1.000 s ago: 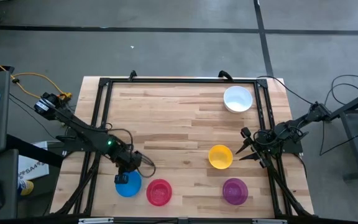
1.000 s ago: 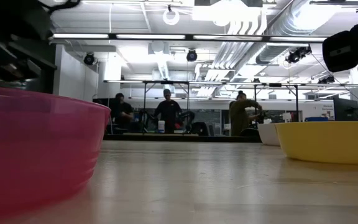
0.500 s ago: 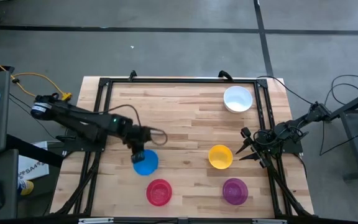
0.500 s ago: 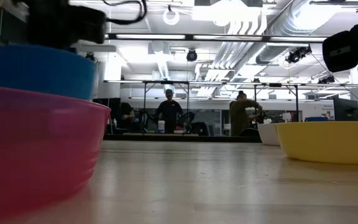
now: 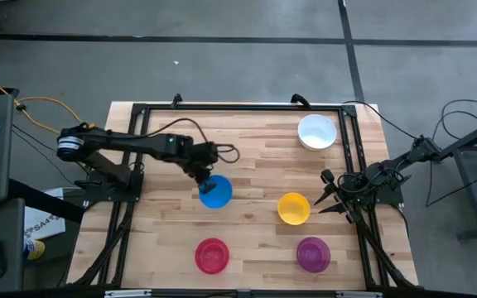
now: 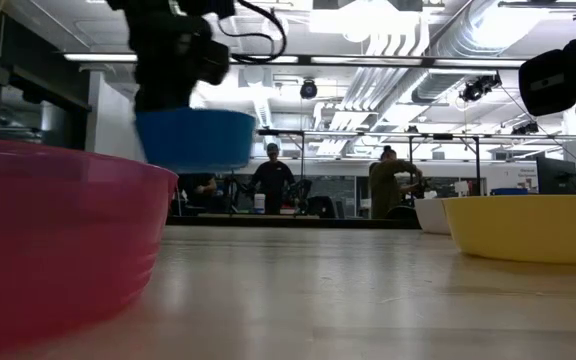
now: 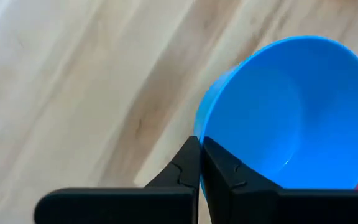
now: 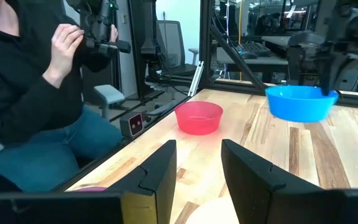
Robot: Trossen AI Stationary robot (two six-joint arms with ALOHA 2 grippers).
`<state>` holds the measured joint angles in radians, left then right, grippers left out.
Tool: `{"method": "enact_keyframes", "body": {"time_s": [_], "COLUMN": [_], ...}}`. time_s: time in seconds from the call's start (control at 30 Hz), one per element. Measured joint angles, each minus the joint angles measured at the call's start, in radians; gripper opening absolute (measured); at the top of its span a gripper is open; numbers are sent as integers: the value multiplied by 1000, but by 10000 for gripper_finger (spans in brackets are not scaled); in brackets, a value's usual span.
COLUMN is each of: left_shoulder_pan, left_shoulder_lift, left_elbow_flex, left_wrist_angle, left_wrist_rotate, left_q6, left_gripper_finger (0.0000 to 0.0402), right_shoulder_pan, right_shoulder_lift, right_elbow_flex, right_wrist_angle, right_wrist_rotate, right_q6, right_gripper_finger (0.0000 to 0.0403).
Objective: Nest bowls inside each other
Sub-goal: Stack the blue bowl on top of the white bowl
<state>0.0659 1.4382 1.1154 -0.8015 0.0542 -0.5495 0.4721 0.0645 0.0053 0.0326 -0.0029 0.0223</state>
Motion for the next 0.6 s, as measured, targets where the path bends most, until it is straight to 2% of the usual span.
{"method": "enact_keyframes", "body": {"time_s": [0.3, 0.6], "left_shoulder_pan": [41, 73], "left_shoulder_lift": [176, 327], "left_elbow_flex": [186, 400], "left_wrist_angle": [73, -44], "left_wrist_rotate": [-33, -46], "left_q6": [-5, -12], "left_gripper_finger": [0, 0], "right_shoulder_pan": [0, 0], "right_shoulder_lift": [0, 0], "right_elbow_flex": [0, 0], "right_wrist_angle": [0, -2], "right_wrist_rotate": [0, 0], "right_q6": [0, 0], "right_gripper_finger": [121, 121]}}
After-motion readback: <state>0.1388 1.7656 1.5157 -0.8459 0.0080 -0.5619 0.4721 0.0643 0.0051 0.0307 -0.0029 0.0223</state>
